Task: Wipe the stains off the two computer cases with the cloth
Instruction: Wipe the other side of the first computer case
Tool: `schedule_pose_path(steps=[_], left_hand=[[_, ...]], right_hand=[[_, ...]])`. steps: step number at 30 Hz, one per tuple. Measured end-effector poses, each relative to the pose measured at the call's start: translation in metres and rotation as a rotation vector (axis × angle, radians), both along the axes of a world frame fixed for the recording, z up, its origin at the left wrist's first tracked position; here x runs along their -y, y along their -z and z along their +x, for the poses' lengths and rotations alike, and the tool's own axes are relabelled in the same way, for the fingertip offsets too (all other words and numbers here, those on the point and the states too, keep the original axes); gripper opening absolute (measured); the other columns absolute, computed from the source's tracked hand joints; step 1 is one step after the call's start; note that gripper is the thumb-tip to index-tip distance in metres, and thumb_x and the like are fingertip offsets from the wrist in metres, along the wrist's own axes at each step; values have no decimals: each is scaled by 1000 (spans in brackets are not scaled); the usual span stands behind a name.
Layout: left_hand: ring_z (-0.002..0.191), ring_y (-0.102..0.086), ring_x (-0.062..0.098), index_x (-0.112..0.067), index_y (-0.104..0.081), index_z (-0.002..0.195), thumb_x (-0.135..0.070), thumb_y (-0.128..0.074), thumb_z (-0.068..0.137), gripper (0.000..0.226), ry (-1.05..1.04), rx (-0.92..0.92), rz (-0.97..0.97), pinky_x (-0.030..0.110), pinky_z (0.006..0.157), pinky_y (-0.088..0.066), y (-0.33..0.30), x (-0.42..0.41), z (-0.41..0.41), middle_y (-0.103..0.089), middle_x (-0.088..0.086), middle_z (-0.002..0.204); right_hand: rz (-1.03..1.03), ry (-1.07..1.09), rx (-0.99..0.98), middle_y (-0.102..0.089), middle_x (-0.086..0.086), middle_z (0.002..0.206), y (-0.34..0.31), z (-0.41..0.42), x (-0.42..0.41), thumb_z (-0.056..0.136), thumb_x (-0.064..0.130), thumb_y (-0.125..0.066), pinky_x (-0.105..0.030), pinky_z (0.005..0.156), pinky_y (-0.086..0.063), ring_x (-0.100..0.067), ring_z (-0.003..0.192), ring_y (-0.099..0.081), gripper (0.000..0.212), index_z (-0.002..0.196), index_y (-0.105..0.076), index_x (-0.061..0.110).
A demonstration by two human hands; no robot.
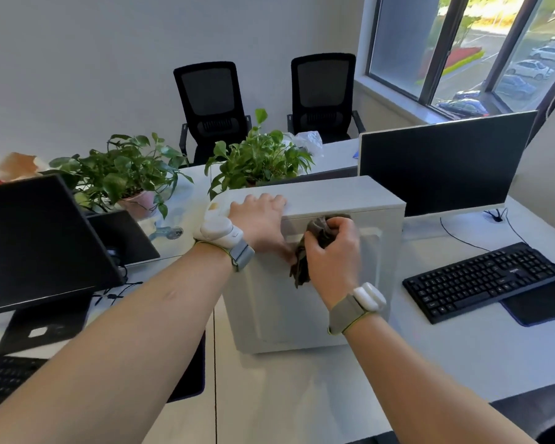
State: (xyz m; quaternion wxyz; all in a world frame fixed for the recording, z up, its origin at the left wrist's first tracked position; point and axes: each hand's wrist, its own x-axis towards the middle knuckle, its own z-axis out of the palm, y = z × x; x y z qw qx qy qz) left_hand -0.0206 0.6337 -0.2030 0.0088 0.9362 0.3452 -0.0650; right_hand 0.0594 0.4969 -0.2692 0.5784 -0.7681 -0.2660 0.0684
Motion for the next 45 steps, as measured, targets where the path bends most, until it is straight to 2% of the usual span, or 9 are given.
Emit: schedule_pose_path(steps=[4, 11, 16, 19, 23, 27, 33, 39, 45], left_hand=[[121, -44, 28, -30, -42, 134, -62, -84, 62, 89, 30, -61, -66, 46, 97, -44, -14, 12, -9, -47, 0, 129], [119, -57, 20, -22, -59, 135, -71, -62, 88, 68, -50, 98, -254, 35, 95, -45, -33, -5, -9, -58, -1, 137], [142, -43, 29, -19, -37, 156, -78, -59, 83, 97, -80, 0, -166, 42, 111, -40, -16, -26, -7, -39, 6, 160], [148, -37, 26, -16, -30, 160, -85, -58, 79, 110, -77, 0, -219, 43, 118, -35, -8, -35, -10, -34, 3, 165], [118, -59, 27, -12, -58, 133, -91, -57, 73, 99, -80, 9, -267, 39, 98, -49, 4, -42, -16, -61, 5, 135], [95, -61, 22, -13, -62, 110, -85, -64, 74, 81, -64, 82, -290, 35, 74, -46, 4, -34, -22, -65, 2, 107], [99, -63, 25, -13, -61, 114, -89, -57, 75, 86, -55, 109, -239, 38, 85, -53, 7, -26, -30, -66, 1, 109], [79, -64, 22, -14, -64, 83, -89, -61, 72, 76, -70, 72, -253, 33, 65, -47, -2, -24, -33, -67, 4, 87], [84, -62, 24, -5, -59, 84, -83, -43, 89, 80, -96, 1, -182, 32, 69, -45, -16, -4, -47, -63, 2, 89]], right_hand=[[1, 47, -89, -56, 3, 108, 6, -15, 20, 85, 29, -75, -32, 76, -49, -4, 82, -56, 32, 108, -54, 23], [-67, 62, -203, -58, 3, 101, -2, -29, 47, 84, 25, -71, -35, 71, -50, -10, 78, -58, 26, 100, -51, 25], [-83, 80, -299, -55, 2, 101, -4, -47, 64, 87, 18, -67, -25, 61, -43, -9, 77, -57, 23, 102, -50, 20], [-104, 117, -332, -55, -1, 101, -1, -57, 73, 88, 16, -65, -34, 68, -52, -13, 77, -58, 22, 102, -49, 17], [-160, 134, -323, -50, -3, 112, 2, -72, 76, 92, 18, -65, -41, 81, -54, -14, 83, -57, 28, 112, -45, 15], [-130, 157, -382, -42, -11, 131, 6, -98, 72, 95, 21, -68, -45, 102, -49, -27, 109, -56, 46, 129, -40, 9], [-150, 211, -411, -19, -11, 143, -2, -129, 42, 86, 43, -78, -36, 102, -46, -22, 116, -40, 94, 148, -19, 4], [-260, 258, -356, -23, -9, 129, -2, -118, 36, 86, 56, -73, -35, 85, -50, -16, 84, -36, 78, 129, -28, 9], [-279, 167, -384, -33, -13, 122, -6, -81, 53, 84, 40, -75, -41, 86, -50, -28, 106, -47, 57, 113, -34, 12]])
